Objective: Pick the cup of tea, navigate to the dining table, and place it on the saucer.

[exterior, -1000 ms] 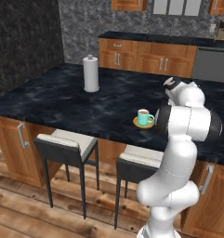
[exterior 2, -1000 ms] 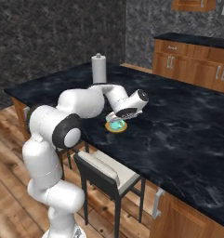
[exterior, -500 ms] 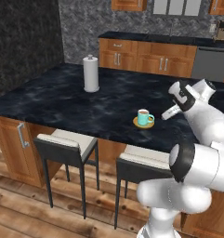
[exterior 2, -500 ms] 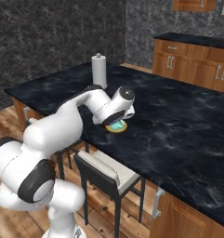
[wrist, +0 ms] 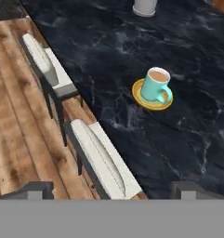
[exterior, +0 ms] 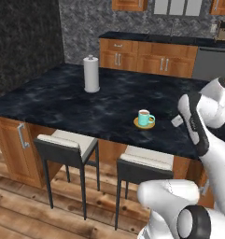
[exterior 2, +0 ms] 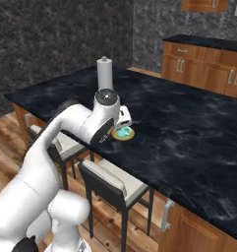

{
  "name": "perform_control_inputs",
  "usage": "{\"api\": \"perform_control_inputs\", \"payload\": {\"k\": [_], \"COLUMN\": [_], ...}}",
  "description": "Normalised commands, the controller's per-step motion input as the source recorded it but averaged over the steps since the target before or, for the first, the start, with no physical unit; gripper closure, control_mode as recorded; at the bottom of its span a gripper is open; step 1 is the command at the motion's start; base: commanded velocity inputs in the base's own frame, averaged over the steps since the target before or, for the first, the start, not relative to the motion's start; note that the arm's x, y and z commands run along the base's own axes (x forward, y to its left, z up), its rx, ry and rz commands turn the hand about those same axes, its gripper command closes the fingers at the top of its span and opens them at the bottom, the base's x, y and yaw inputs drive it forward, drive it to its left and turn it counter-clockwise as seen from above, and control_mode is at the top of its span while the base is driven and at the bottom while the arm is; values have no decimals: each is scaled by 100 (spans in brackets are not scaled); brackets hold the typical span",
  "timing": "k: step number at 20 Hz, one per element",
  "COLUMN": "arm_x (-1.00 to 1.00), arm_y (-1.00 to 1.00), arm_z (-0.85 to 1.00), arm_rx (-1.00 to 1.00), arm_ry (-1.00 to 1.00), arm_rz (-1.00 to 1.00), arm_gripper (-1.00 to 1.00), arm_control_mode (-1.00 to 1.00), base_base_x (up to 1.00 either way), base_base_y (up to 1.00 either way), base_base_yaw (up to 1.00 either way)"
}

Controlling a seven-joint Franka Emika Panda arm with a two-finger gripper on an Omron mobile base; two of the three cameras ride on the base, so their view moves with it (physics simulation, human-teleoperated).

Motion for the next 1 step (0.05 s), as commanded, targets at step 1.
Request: {"api": "perform_control_inputs", "payload": {"k": [1], "arm_x": [-100], "arm_y": [2], "arm_z": [16], "arm_rx": [-17], "arm_ry": [-31], "arm_rz": [-6], "arm_gripper": [-100], "arm_control_mode": [-100], "base_base_x": [0], "base_base_y": [0], "base_base_yaw": [0]}}
